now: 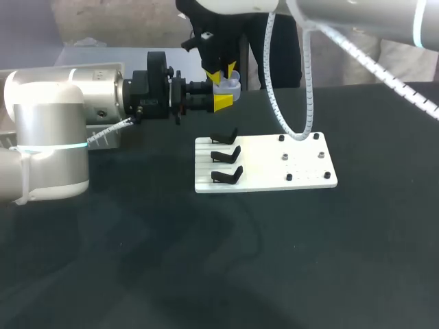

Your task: Pick up each earbud case from the left stands, insert the matching earbuds, close the lid, and place the case in the box.

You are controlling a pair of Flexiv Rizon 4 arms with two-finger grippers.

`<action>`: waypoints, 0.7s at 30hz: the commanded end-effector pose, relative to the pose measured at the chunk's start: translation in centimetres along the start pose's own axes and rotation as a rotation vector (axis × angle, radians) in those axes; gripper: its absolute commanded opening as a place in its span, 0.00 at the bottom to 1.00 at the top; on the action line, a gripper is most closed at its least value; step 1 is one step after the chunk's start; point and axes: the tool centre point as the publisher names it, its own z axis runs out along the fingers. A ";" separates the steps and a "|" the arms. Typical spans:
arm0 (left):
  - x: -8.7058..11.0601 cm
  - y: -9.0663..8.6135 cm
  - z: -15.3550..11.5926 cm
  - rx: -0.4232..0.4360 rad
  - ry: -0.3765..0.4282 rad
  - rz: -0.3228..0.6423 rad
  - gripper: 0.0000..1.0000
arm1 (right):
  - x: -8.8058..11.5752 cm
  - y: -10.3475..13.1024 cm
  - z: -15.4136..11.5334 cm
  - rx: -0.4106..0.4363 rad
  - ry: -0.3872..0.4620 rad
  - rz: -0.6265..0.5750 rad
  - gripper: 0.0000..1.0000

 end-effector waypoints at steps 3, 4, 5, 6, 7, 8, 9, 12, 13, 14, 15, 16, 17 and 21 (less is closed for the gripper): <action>0.0 0.1 0.0 0.000 0.000 0.000 0.00 | -0.3 -0.3 0.3 -0.001 0.004 0.005 0.00; 0.0 0.1 0.0 0.000 0.000 0.000 0.00 | -0.3 -0.3 0.3 -0.001 0.004 0.006 0.00; 0.0 0.1 0.0 0.000 0.000 0.000 0.00 | -0.4 -0.4 0.4 -0.001 0.004 0.007 0.00; 0.0 0.1 0.0 0.000 0.000 0.000 0.00 | -0.4 -0.4 0.4 -0.001 0.004 0.008 0.00; 0.0 0.1 0.0 0.000 0.000 0.000 0.00 | -0.4 -0.5 0.4 0.000 0.004 0.011 0.00; 0.0 0.1 0.0 0.000 0.000 0.000 0.00 | -0.4 -0.5 0.4 0.000 0.005 0.012 0.00; 0.0 0.1 0.0 0.000 0.000 0.000 0.00 | -0.5 -0.5 0.5 -0.001 0.005 0.012 0.00; 0.0 0.1 0.0 0.000 0.000 0.000 0.00 | -0.6 -0.5 0.5 0.006 0.007 0.012 0.00; 0.0 0.1 0.0 0.000 0.000 0.000 0.00 | -0.6 -0.5 0.6 0.006 0.007 0.013 0.00; 0.0 0.1 0.0 0.000 0.000 0.000 0.00 | -0.6 -0.6 0.6 0.005 0.007 0.014 0.00; 0.0 0.1 0.0 0.000 0.000 0.000 0.00 | -0.7 -0.6 0.7 0.004 0.008 0.015 0.00; 0.0 0.1 0.0 0.000 0.000 0.000 0.00 | -0.7 -0.6 0.7 0.005 0.007 0.016 0.00; 0.0 0.1 0.0 0.000 0.000 0.000 0.00 | -0.7 -0.6 0.7 0.003 0.007 0.014 0.00; 0.0 0.1 0.0 0.000 0.000 0.000 0.00 | -0.7 -0.6 0.8 0.004 0.007 0.016 0.00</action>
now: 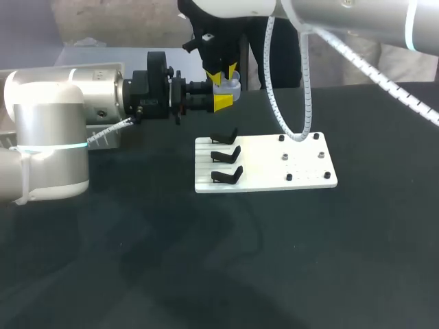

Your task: Pick up each earbud case from the left stands, insert the matching earbuds, close the lid, and place the case in the box.

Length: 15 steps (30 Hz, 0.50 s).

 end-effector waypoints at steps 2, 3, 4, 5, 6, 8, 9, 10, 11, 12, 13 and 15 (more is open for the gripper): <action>0.0 0.1 0.0 0.000 0.000 0.000 0.00 | -0.3 -0.1 0.1 0.001 0.008 0.000 0.00; 0.0 0.1 0.0 0.000 0.000 0.000 0.00 | -0.3 -0.1 0.1 0.002 0.009 0.000 0.00; 0.0 0.1 0.0 0.000 0.000 0.000 0.00 | -0.3 -0.1 0.1 0.004 0.012 -0.001 0.00; 0.0 0.1 0.0 0.000 0.000 0.000 0.00 | -0.3 -0.1 0.2 0.004 0.016 -0.004 0.00; 0.0 0.1 0.0 0.000 0.000 0.000 0.00 | -0.3 -0.1 0.2 0.006 0.017 -0.003 0.00; 0.0 0.1 0.0 0.000 0.000 0.000 0.00 | -0.3 -0.1 0.3 0.009 0.021 -0.006 0.00; 0.0 0.1 0.0 0.000 0.000 0.000 0.00 | -0.3 -0.1 0.3 0.009 0.022 -0.006 0.00; 0.0 0.1 0.0 0.000 0.000 0.000 0.00 | -0.3 -0.1 0.4 0.008 0.027 -0.010 0.00; 0.0 0.1 0.0 0.000 0.000 0.000 0.00 | -0.3 -0.1 0.5 0.010 0.027 -0.011 0.00; 0.0 0.1 0.0 0.000 0.000 0.000 0.00 | -0.3 -0.1 0.5 0.014 0.024 -0.009 0.00; 0.0 0.1 0.0 0.000 0.000 0.000 0.00 | -0.2 -0.1 0.5 0.014 0.026 -0.011 0.00; 0.0 0.1 0.0 0.000 0.000 0.000 0.00 | -0.2 -0.1 0.6 0.015 0.029 -0.011 0.00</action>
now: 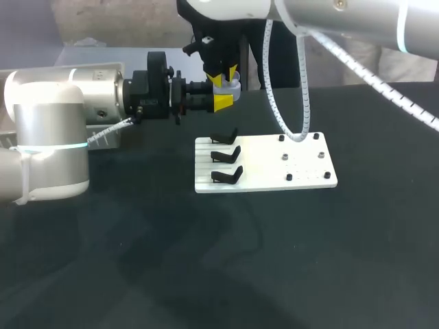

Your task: Pick up each earbud case from the left stands, insert the matching earbuds, close the lid, and place the case in the box.

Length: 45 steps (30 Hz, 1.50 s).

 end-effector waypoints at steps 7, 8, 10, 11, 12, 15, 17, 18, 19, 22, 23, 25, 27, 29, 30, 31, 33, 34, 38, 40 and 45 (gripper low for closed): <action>0.0 0.1 0.0 0.000 0.000 0.000 0.00 | -0.5 -0.1 0.2 0.008 0.027 -0.006 0.00; 0.0 0.1 0.0 0.000 0.000 0.000 0.00 | -0.5 -0.1 0.2 0.014 0.031 -0.007 0.00; 0.0 0.1 0.0 0.000 0.000 0.000 0.00 | -0.6 0.0 0.2 0.025 0.045 -0.014 0.00; 0.0 0.1 0.0 0.000 0.000 0.000 0.00 | -0.7 0.0 0.3 0.027 0.047 -0.016 0.00; 0.0 0.1 0.0 0.000 0.000 0.000 0.00 | -0.7 0.0 0.3 0.030 0.061 -0.021 0.00; 0.0 0.1 0.0 0.000 0.000 0.000 0.00 | -0.7 0.2 0.4 0.036 0.074 -0.025 0.00; 0.0 0.1 0.0 0.000 0.000 0.000 0.00 | -0.7 0.2 0.5 0.036 0.073 -0.023 0.00; 0.0 0.1 0.0 0.000 0.000 0.000 0.00 | -0.6 0.2 0.5 0.034 0.074 -0.020 0.00; 0.0 0.1 0.0 0.000 0.000 0.000 0.00 | -0.6 0.2 0.5 0.031 0.074 -0.014 0.00; 0.0 0.1 0.0 0.000 0.000 0.000 0.00 | -0.4 0.2 0.4 0.026 0.076 -0.002 0.00; 0.0 0.1 0.0 0.000 0.000 0.000 0.00 | -0.4 0.2 0.4 0.026 0.074 0.000 0.00; 0.0 0.1 0.0 0.000 0.000 0.000 0.00 | -0.4 0.2 0.4 0.026 0.075 0.006 0.00; 0.0 0.1 0.0 0.000 0.000 0.000 0.00 | -0.3 0.3 0.4 0.022 0.076 0.013 0.00; 0.0 0.1 0.0 0.000 0.000 0.000 0.00 | -0.1 0.3 0.3 0.021 0.069 0.024 0.00; 0.0 0.1 0.0 0.000 0.000 0.000 0.00 | -0.1 0.3 0.3 0.019 0.069 0.023 0.00; 0.0 0.1 0.0 0.000 0.000 0.000 0.00 | -0.1 0.3 0.3 0.019 0.070 0.024 0.06; 0.0 0.1 0.0 0.000 0.000 0.000 0.00 | 0.0 0.4 0.4 0.016 0.076 0.022 0.04; 0.0 0.1 0.0 0.000 0.000 0.000 0.00 | 0.0 0.4 0.4 0.019 0.072 0.028 0.03; 0.0 0.1 0.0 0.000 0.000 0.000 0.00 | 0.0 0.5 0.4 0.015 0.069 0.032 0.11; 0.0 0.1 0.0 0.000 0.000 0.000 0.00 | 0.0 0.6 0.4 0.014 0.068 0.035 0.20; 0.0 0.1 0.0 0.000 0.000 0.000 0.00 | 0.1 0.7 0.4 0.013 0.068 0.047 0.23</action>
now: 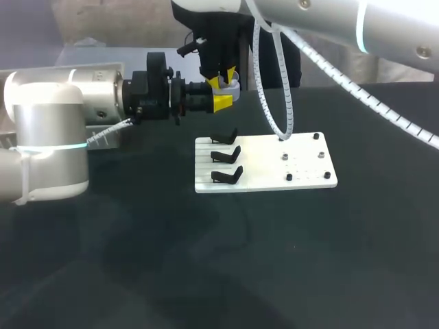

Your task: Pick up each earbud case from the left stands, insert the matching earbuds, close the lid, and place the case in the box.

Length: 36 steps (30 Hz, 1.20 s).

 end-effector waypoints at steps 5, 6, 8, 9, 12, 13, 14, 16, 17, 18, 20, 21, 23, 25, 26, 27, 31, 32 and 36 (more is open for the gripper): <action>-0.1 0.1 0.1 0.000 0.000 0.000 0.00 | 0.3 0.2 0.1 -0.001 0.002 0.009 0.31; -0.1 0.1 0.1 0.000 0.000 0.000 0.00 | 0.3 0.2 0.1 -0.001 0.002 0.010 0.32; -0.1 0.1 0.1 0.000 0.000 0.000 0.00 | 0.3 0.2 0.1 0.000 0.001 0.013 0.33; -0.1 0.1 0.1 0.000 0.000 0.000 0.00 | 0.3 0.2 0.1 0.001 0.001 0.015 0.34; -0.1 0.1 0.1 0.000 0.000 0.000 0.00 | 0.3 0.1 0.0 0.002 -0.001 0.017 0.33; -0.1 0.1 0.1 0.000 0.000 0.000 0.00 | 0.3 0.1 0.0 0.002 -0.002 0.018 0.33; -0.1 0.1 0.1 0.000 0.000 0.000 0.00 | 0.3 0.1 0.0 0.003 -0.003 0.021 0.33; -0.1 0.1 0.1 0.000 0.000 0.000 0.00 | 0.3 0.0 0.0 0.006 -0.006 0.026 0.33; -0.1 0.1 0.1 0.000 0.000 0.000 0.00 | 0.3 0.0 -0.1 0.006 -0.007 0.027 0.34; -0.1 0.1 0.1 0.000 0.000 0.000 0.00 | 0.3 0.0 -0.2 0.010 -0.007 0.028 0.35; -0.1 0.1 0.1 0.000 0.000 0.000 0.00 | 0.4 -0.1 -0.4 0.012 -0.010 0.030 0.35; -0.1 0.1 0.1 0.000 0.000 0.000 0.00 | 0.4 -0.1 -0.5 0.015 -0.011 0.034 0.36; -0.1 0.1 0.1 0.000 0.000 0.000 0.00 | 0.5 -0.2 -0.6 0.016 -0.011 0.034 0.37; -0.1 0.1 0.1 0.000 0.000 0.000 0.00 | 0.5 -0.3 -0.7 0.018 -0.012 0.036 0.36; -0.1 0.1 0.1 0.000 0.000 0.000 0.00 | 0.5 -0.3 -0.7 0.018 -0.009 0.035 0.36; -0.1 0.1 0.1 0.000 0.000 0.000 0.00 | 0.6 -0.3 -0.8 0.019 -0.012 0.036 0.36; -0.1 0.1 0.1 0.000 0.000 0.000 0.00 | 0.6 -0.1 -1.5 0.021 -0.029 0.028 0.36; -0.1 0.1 0.1 0.000 0.000 0.000 0.00 | 0.6 0.0 -1.8 0.022 -0.040 0.023 0.36; -0.1 0.1 0.1 0.000 0.000 0.000 0.00 | -0.1 -0.7 -3.5 0.039 -0.118 0.035 0.37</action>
